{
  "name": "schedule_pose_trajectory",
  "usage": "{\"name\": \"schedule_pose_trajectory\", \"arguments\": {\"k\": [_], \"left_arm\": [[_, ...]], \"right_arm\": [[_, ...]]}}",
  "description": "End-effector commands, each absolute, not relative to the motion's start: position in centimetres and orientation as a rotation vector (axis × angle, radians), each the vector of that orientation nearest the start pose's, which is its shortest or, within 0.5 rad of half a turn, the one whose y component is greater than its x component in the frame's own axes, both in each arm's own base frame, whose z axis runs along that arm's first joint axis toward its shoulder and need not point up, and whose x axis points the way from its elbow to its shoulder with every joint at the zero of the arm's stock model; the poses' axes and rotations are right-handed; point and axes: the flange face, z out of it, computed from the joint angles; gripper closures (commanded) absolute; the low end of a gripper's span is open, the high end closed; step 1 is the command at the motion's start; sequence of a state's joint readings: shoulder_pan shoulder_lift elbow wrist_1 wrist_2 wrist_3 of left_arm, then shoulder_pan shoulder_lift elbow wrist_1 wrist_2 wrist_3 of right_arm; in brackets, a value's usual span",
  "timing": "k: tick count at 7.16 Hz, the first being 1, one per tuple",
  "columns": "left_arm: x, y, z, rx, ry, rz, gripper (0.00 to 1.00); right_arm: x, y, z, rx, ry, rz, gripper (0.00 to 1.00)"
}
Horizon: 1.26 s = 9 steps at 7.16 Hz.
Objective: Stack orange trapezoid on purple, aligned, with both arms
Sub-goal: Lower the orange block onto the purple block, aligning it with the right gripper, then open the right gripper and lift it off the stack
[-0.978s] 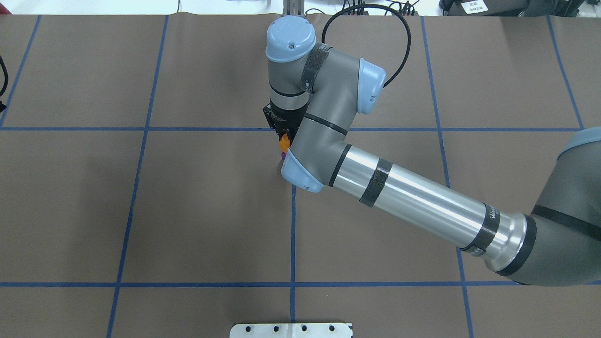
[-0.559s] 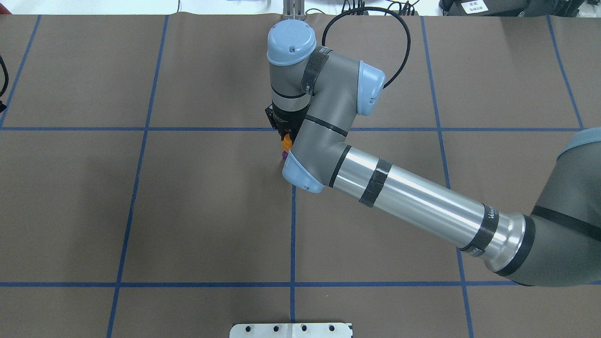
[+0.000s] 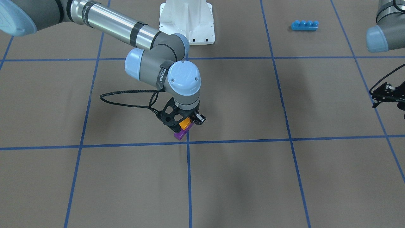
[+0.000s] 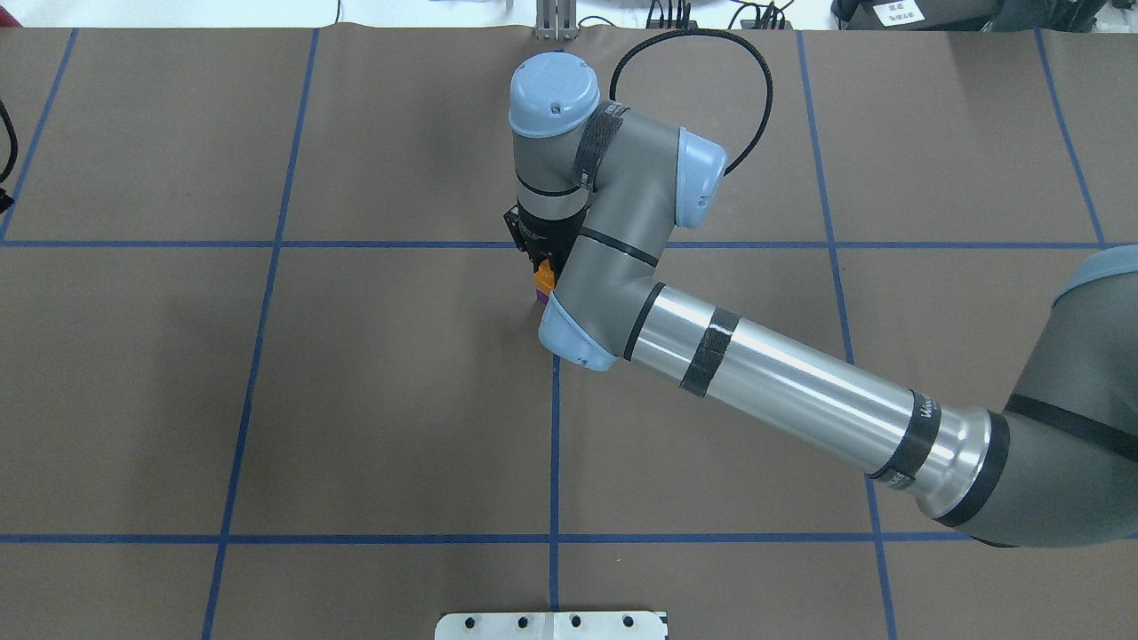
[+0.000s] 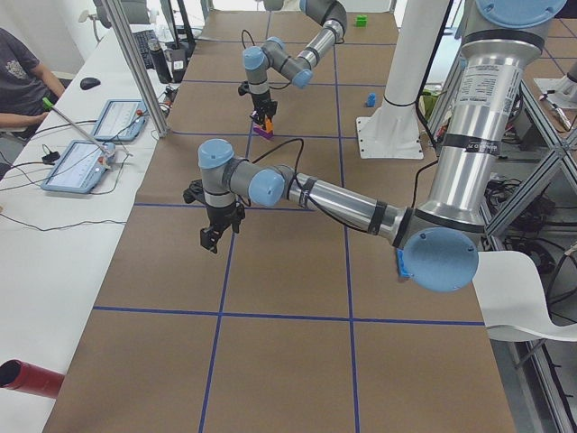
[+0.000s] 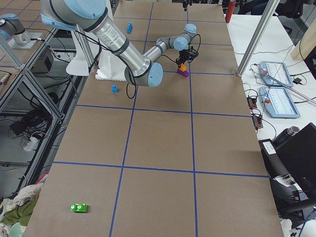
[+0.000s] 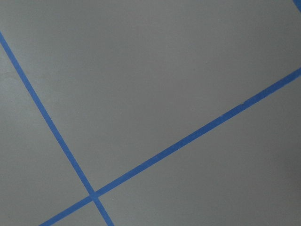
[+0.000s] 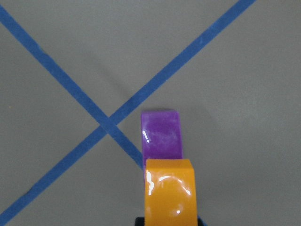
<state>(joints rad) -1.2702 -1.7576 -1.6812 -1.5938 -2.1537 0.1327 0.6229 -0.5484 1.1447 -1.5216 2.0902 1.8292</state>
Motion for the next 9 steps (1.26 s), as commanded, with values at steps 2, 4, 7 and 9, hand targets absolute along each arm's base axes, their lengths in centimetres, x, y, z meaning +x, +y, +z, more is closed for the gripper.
{"name": "schedule_pose_trajectory", "arguments": {"k": [2, 4, 7, 9], "left_arm": [[9.5, -57.3, 51.3, 0.266, 0.609, 0.511, 0.00], [9.5, -57.3, 51.2, 0.269, 0.609, 0.511, 0.00], [9.6, -57.4, 50.9, 0.276, 0.609, 0.515, 0.00], [9.0, -57.2, 51.4, 0.275, 0.609, 0.515, 0.00]], "right_arm": [[-61.6, -54.5, 17.0, -0.381, -0.742, 0.658, 0.67], [-61.4, -54.7, 17.1, -0.378, -0.748, 0.657, 0.00], [-58.0, -56.6, 14.5, -0.358, -0.807, 0.678, 0.00], [-48.6, -58.9, 10.6, -0.283, -0.938, 0.715, 0.00]]}}
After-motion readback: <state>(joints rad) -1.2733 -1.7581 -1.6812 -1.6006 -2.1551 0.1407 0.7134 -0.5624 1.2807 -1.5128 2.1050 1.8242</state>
